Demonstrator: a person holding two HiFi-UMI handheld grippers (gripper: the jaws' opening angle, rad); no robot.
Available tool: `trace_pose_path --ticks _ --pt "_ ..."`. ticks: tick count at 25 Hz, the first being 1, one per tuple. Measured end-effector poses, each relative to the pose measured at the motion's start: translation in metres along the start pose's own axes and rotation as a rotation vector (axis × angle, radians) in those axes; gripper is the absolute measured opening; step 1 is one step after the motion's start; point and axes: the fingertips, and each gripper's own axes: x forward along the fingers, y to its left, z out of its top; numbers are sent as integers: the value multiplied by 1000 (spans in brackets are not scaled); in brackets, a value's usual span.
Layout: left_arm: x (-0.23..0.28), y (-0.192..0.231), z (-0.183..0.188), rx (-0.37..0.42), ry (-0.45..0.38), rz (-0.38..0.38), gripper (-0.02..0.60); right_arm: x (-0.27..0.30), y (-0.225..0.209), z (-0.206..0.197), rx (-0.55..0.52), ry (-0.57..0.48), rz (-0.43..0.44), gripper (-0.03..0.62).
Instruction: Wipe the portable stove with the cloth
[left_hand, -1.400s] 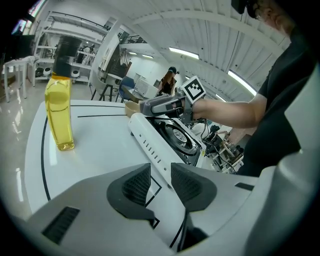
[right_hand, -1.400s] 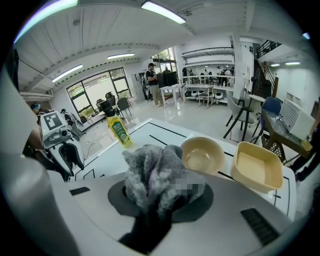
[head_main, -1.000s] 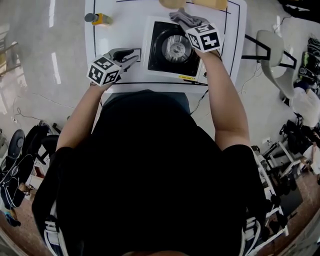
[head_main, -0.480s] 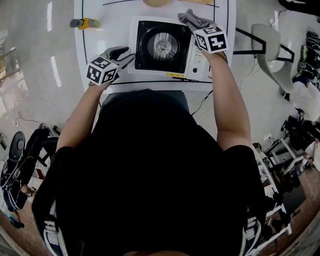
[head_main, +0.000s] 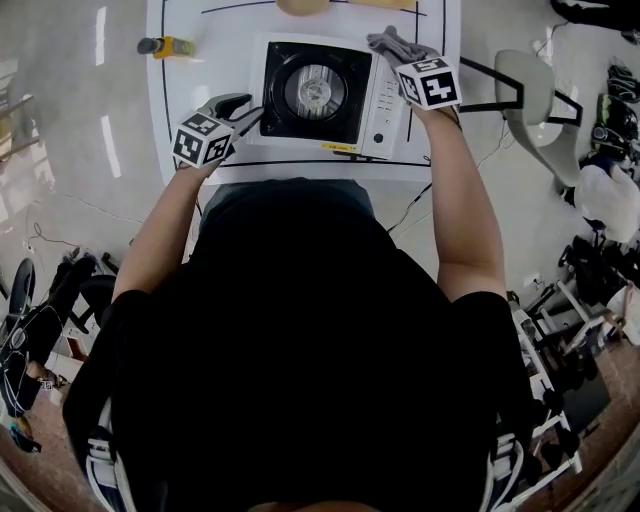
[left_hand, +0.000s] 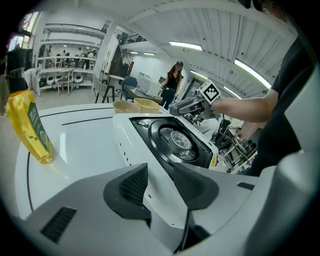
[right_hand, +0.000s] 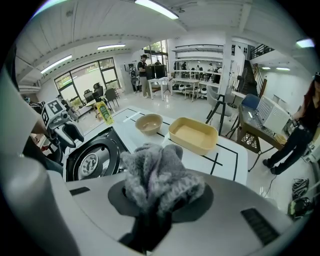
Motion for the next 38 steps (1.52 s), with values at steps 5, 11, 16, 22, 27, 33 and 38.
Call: trace_pose_path --ticks 5,11,16,22,27,33,38 --pt "-3 2 -4 14 20 24 178 -9 -10 -2 -111 47 -93 114" --pt "-1 2 -5 19 10 41 164 -17 -19 -1 -341 108 -258 114" --pt "-3 2 -7 19 -1 43 164 -12 1 -17 -525 177 -279 114" --pt "-4 0 -10 41 5 31 163 -20 29 -43 -563 219 -238 114" --pt "-4 -4 -10 60 6 30 163 -31 53 -67 -563 255 -200 114" --pt "-7 -6 -11 84 9 15 158 -44 81 -88 -520 294 -174 114" --pt "-9 -7 -11 99 14 2 155 -57 106 -107 -465 319 -140 114"
